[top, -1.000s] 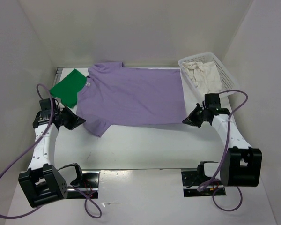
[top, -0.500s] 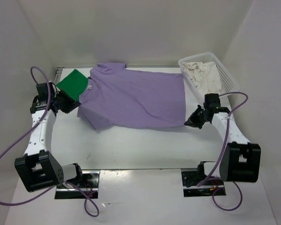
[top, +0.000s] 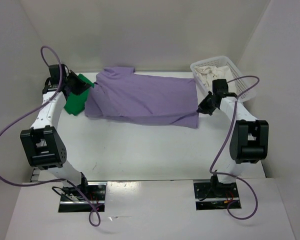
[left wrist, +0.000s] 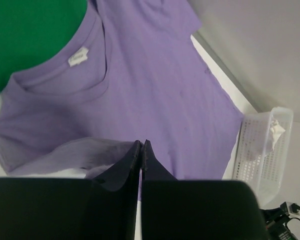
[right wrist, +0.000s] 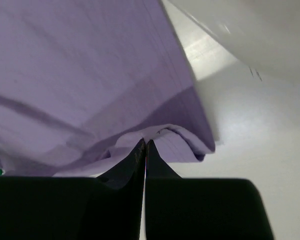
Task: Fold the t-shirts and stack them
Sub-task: Fold the flattened tshirt in 1/3 of the way
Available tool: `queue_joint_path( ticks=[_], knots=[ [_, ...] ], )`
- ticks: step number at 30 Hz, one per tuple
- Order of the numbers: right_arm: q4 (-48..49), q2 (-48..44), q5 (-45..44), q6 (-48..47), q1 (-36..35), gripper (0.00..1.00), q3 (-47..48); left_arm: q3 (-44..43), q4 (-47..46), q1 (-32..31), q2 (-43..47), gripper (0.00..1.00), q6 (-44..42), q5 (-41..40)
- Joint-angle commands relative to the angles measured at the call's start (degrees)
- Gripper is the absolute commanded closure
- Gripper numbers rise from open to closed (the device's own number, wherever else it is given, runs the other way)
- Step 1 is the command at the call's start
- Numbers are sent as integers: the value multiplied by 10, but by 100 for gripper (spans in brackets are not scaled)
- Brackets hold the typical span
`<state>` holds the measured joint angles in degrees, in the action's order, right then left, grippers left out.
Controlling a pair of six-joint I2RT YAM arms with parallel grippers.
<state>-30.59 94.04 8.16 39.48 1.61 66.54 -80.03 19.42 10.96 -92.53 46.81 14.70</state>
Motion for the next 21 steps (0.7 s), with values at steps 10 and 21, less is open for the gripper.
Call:
queue_joint_path(
  ticks=[10,21],
  knots=[
    [19,118,-95,-14,-27,100,152,-160,-29,-33,-150,100,-11,-34],
    [25,140,-108,-15,-46,81,166,-237,-11,-65,-253,64,-54,-38]
  ],
)
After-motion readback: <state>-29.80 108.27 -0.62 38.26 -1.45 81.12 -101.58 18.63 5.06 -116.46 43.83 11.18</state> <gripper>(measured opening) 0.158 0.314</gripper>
